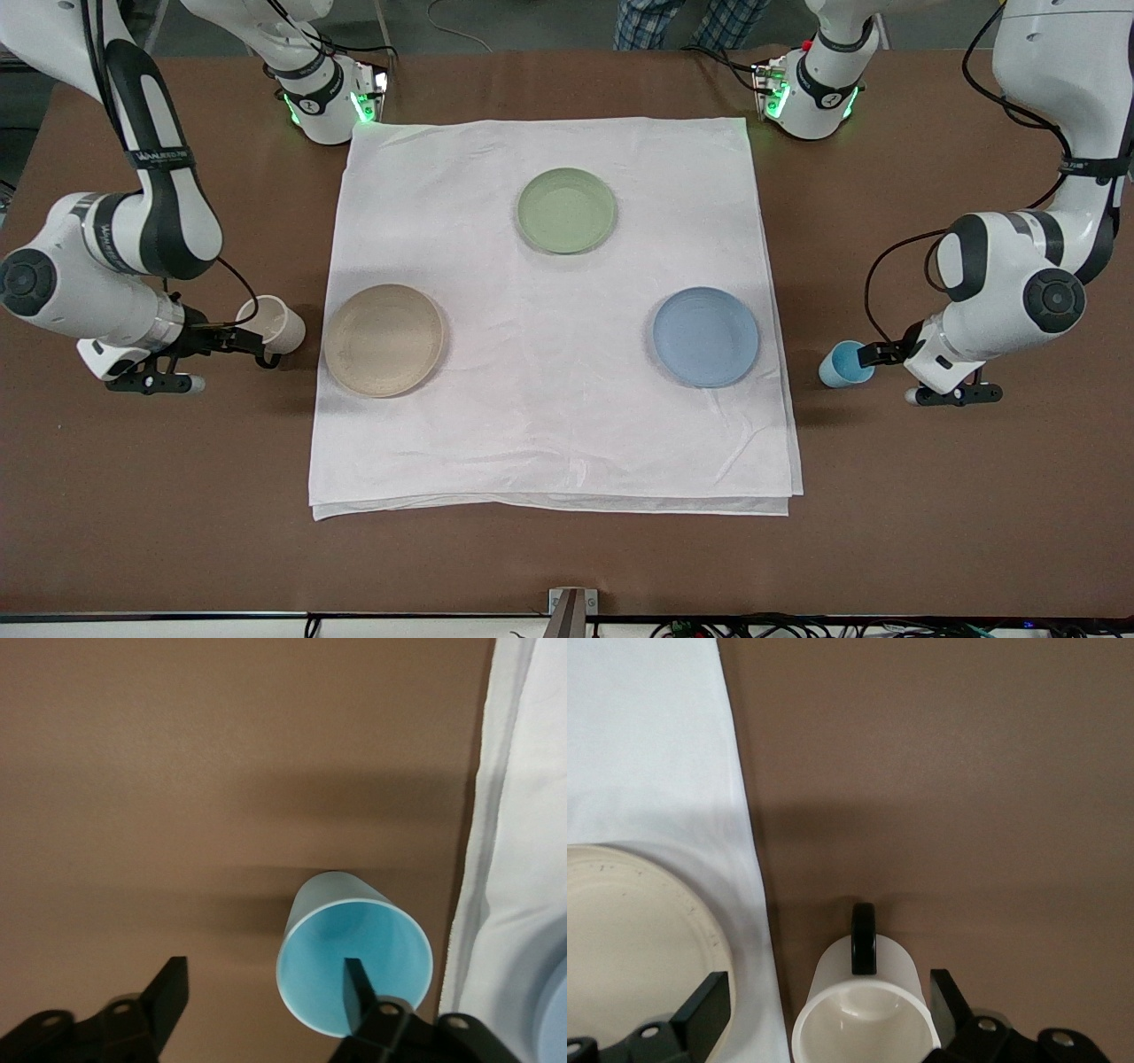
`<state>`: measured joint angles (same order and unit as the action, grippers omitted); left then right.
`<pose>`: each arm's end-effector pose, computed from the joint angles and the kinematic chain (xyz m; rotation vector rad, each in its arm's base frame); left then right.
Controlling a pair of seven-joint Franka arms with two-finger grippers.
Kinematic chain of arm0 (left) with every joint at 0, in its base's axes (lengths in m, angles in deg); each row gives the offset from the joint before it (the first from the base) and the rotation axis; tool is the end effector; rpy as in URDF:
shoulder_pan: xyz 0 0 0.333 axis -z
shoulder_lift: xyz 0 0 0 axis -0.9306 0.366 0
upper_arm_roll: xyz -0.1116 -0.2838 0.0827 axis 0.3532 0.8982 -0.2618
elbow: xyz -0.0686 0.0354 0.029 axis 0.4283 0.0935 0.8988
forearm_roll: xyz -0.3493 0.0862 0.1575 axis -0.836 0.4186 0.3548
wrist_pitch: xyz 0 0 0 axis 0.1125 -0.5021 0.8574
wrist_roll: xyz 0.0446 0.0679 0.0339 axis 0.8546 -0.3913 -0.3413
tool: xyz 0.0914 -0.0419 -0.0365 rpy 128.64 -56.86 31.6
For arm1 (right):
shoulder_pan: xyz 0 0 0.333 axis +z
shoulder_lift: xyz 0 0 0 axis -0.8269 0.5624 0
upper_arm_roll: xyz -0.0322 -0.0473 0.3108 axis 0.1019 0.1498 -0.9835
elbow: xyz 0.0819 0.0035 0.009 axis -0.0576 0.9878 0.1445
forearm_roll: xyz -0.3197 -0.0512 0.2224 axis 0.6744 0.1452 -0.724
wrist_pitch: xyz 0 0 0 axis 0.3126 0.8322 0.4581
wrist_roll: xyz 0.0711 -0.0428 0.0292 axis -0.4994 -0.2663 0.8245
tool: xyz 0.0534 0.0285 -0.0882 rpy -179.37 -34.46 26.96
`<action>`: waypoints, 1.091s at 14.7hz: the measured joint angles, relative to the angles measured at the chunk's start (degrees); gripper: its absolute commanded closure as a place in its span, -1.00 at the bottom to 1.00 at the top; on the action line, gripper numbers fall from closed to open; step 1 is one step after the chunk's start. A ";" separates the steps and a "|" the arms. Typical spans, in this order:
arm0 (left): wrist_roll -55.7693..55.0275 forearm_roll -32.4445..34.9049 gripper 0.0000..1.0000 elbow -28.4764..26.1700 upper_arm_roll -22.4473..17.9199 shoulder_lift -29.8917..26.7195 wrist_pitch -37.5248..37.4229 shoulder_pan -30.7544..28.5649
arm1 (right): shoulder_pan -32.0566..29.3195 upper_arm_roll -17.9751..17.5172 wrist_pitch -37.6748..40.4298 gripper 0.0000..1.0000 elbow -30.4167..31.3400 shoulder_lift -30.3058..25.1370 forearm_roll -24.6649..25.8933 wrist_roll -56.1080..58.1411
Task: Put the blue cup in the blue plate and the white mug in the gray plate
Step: 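Grasp the white mug with the right gripper while the left gripper grasps the cup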
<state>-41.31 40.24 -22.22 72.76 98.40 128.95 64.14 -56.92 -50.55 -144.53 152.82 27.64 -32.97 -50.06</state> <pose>0.6116 0.0047 0.2635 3.1211 0.0692 -0.1107 0.5905 -0.0340 0.2962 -3.1053 0.0719 0.0607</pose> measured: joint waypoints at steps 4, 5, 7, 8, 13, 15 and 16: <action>-0.01 0.00 0.40 -0.35 0.00 1.58 0.83 -0.04 | 0.01 0.00 -7.14 -0.83 5.27 1.05 0.00 -0.16; -0.02 0.00 0.68 -0.35 0.00 1.95 1.03 -0.04 | 0.01 0.00 -7.98 -0.75 5.45 1.64 0.00 -0.20; -0.06 0.00 0.99 -0.35 0.03 2.38 1.38 -0.03 | 0.01 0.01 -9.49 -0.47 5.79 2.87 0.00 -0.22; -0.07 0.00 1.00 -0.34 0.11 2.40 1.43 0.00 | 0.00 0.02 -10.01 -0.18 5.95 3.47 0.00 -0.22; -0.19 -0.06 1.00 0.33 1.05 0.20 0.75 0.06 | 0.00 0.03 -10.11 1.00 5.89 4.69 0.00 -0.21; -2.74 -0.07 1.00 0.64 3.23 -2.70 -2.81 0.01 | 0.05 -0.03 -6.80 1.00 4.50 4.49 -0.02 -0.35; -5.52 -0.07 1.00 0.67 5.18 -4.27 -4.82 0.02 | 0.13 -0.16 -2.21 1.00 2.54 4.11 -0.03 -0.99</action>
<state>-46.84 40.18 -21.55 77.95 94.13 124.13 64.16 -56.79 -50.71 -146.74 155.35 31.76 -33.00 -51.05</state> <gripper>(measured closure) 0.974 0.806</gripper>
